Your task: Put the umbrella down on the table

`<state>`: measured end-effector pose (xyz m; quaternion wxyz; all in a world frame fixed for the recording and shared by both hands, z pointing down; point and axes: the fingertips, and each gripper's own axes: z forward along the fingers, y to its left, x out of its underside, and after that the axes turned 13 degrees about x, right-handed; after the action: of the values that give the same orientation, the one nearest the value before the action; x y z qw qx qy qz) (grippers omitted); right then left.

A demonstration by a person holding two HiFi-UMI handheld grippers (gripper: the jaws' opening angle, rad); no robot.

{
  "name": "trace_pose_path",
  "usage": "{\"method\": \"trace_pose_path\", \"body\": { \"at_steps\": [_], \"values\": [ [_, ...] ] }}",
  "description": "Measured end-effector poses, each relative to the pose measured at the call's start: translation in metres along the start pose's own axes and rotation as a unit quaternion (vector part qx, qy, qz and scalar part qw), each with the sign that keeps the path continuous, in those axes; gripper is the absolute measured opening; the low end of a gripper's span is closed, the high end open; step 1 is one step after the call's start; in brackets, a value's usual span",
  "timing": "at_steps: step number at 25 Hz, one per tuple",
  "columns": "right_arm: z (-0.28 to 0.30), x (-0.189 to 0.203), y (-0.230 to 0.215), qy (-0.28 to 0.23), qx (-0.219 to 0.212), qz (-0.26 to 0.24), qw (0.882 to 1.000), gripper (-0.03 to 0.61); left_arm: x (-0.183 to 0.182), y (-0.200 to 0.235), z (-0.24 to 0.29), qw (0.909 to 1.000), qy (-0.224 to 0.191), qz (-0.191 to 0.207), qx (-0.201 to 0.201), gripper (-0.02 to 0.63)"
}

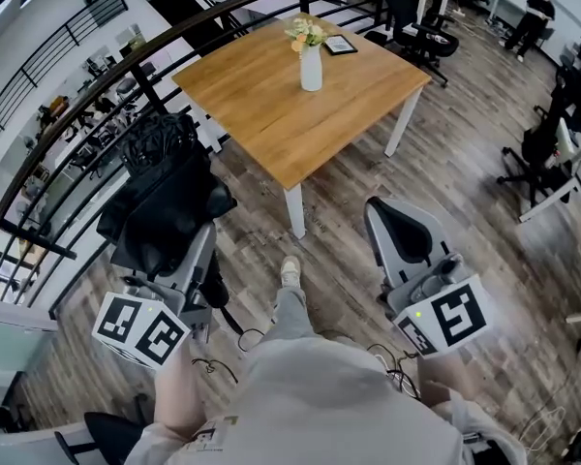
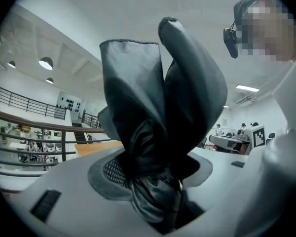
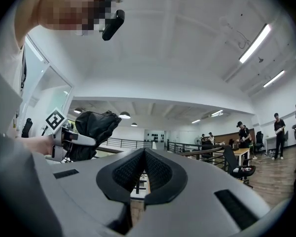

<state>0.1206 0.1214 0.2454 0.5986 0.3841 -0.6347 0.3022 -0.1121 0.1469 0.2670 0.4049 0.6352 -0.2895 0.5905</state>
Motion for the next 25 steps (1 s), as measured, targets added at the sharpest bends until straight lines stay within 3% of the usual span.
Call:
{"method": "trace_pose_path", "body": {
  "at_steps": [9,17,25],
  "values": [
    [0.099,0.007,-0.012,0.029,0.009,-0.018,0.999,0.028,-0.013,0.085,0.070,0.9995,0.014,-0.022,0.020,0.255],
    [0.212,0.011,-0.035,0.053,0.025,-0.031,0.998,0.028,-0.034,0.185,0.151,0.9989,0.032,-0.015,0.030,0.255],
    [0.322,0.044,-0.047,0.088,0.028,-0.036,0.995,0.028,-0.017,0.292,0.239,0.9956,0.078,-0.021,0.046,0.255]
  ]
}}
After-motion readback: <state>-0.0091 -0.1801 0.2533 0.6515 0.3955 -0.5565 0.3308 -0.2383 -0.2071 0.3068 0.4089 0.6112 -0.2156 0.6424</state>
